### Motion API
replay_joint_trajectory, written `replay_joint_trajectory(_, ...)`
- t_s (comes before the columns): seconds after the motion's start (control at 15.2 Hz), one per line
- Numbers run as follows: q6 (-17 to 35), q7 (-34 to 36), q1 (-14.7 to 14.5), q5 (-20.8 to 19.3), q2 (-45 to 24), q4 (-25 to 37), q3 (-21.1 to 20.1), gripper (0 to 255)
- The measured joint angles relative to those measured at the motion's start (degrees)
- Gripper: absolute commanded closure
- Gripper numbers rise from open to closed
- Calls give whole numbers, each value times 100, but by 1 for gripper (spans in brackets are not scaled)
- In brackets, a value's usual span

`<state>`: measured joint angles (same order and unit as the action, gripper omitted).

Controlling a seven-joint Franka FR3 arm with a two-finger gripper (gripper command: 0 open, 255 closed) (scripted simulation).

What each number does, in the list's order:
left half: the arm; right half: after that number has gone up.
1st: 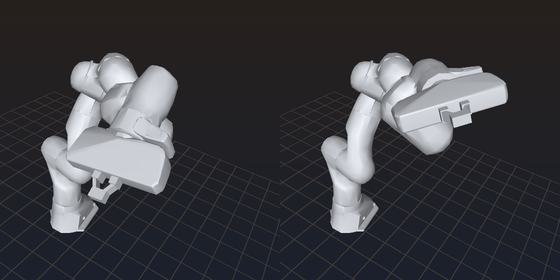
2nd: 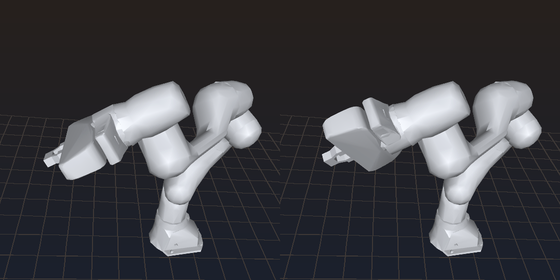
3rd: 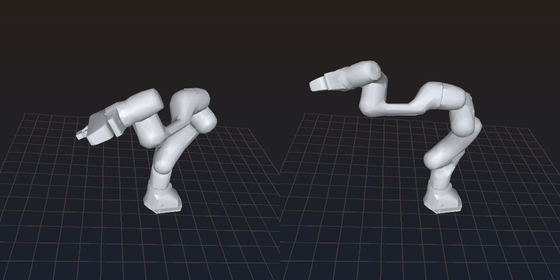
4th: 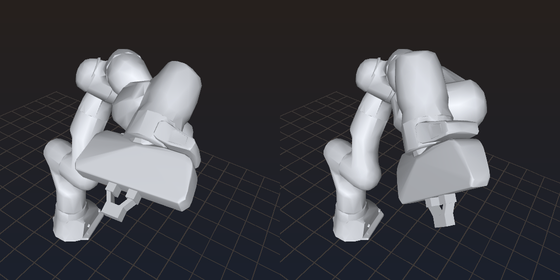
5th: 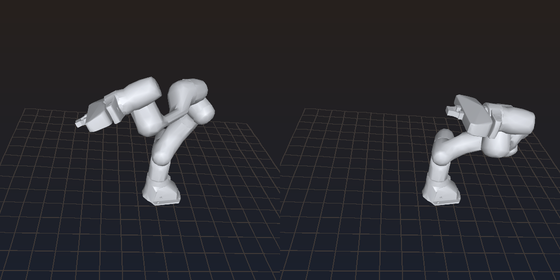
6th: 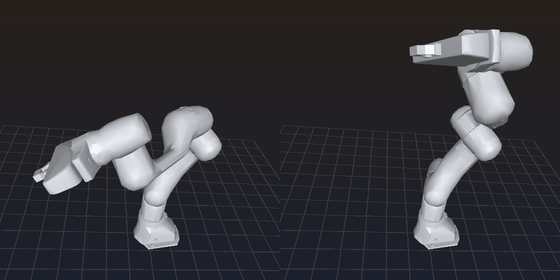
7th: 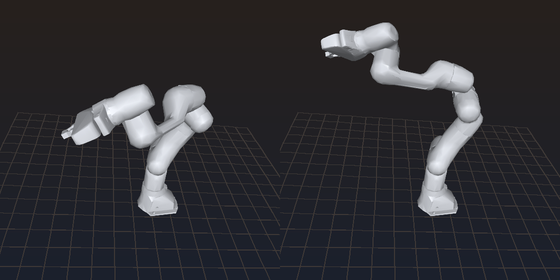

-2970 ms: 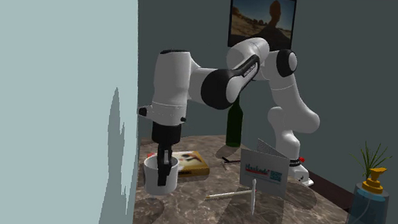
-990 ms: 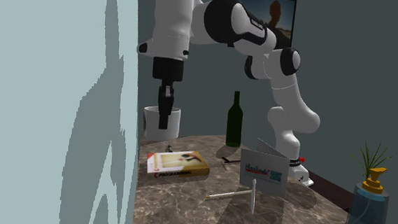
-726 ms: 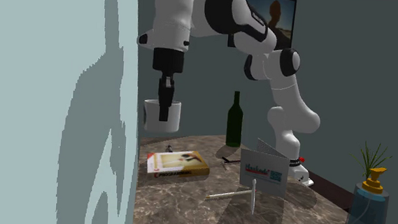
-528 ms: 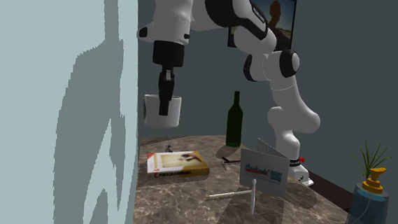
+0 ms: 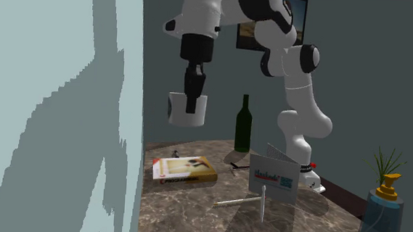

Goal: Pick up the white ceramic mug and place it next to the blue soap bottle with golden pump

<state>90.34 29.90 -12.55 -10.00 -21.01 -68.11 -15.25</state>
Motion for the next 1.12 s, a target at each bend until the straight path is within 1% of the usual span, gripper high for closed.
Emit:
replay_joint_trajectory(0.13, 178, 178, -42, 79, 415, -601, -73, 255)
replay_joint_trajectory(0.2, 192, 255, -75, 107, 561, -765, -106, 255)
replay_joint_trajectory(0.33, 376, 374, -80, 222, 1040, -1423, -165, 255)
replay_joint_trajectory(0.46, 493, 557, -156, 306, 1389, -1893, -247, 255)
replay_joint_trajectory(0.59, 581, 713, -225, 389, 1690, -2284, -321, 255)
replay_joint_trajectory(0.73, 609, 886, -311, 456, 1925, -2547, -407, 255)
replay_joint_trajectory(0.79, 685, 955, -342, 523, 2137, -2829, -441, 255)
replay_joint_trajectory(0.92, 721, 1103, -423, 630, 2452, -3172, -520, 255)
replay_joint_trajectory(1.12, 732, 1362, -561, 744, 2745, -3476, -665, 255)
